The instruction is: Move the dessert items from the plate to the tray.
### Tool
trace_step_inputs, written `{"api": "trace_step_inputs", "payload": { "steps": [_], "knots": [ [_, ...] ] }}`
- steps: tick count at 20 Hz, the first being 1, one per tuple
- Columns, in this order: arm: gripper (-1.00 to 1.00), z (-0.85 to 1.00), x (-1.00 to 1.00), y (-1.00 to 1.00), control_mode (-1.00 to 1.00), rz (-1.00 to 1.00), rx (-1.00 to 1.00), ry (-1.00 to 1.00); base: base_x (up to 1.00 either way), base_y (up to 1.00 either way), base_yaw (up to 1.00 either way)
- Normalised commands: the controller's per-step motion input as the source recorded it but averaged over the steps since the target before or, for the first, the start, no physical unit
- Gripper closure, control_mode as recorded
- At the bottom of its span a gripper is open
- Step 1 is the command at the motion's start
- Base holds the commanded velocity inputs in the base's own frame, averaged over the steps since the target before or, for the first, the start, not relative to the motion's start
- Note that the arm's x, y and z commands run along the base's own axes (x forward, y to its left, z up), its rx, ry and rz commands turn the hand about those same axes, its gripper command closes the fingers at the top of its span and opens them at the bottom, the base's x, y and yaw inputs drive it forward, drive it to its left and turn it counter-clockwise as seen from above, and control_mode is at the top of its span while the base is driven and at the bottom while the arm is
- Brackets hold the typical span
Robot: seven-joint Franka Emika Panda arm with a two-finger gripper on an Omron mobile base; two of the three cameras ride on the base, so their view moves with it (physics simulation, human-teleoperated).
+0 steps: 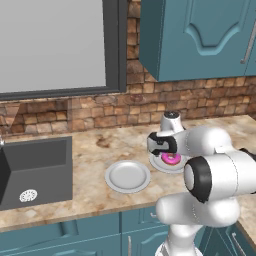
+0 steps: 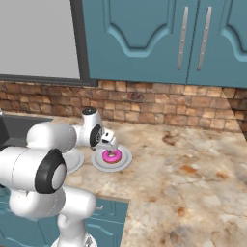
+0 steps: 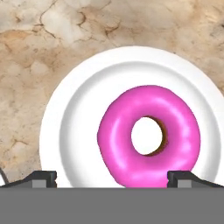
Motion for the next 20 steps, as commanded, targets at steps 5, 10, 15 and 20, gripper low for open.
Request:
{"api": "trace_step_inputs", "payload": {
  "steps": [5, 10, 15, 20],
  "knots": [
    [-1.00, -0.21, 0.00, -0.09, -1.00, 0.00, 0.00, 0.03, 0.00, 0.00, 0.00],
    [-1.00, -0.23, 0.21, -0.01, -1.00, 0.00, 0.00, 0.04, 0.00, 0.00, 0.00],
    [-1.00, -0.21, 0.21, 0.00, -1.00, 0.00, 0.00, 0.07, 0.00, 0.00, 0.00],
    [-1.00, -0.25, 0.16, -0.06, -1.00, 0.00, 0.00, 0.05, 0.00, 0.00, 0.00]
  ]
}}
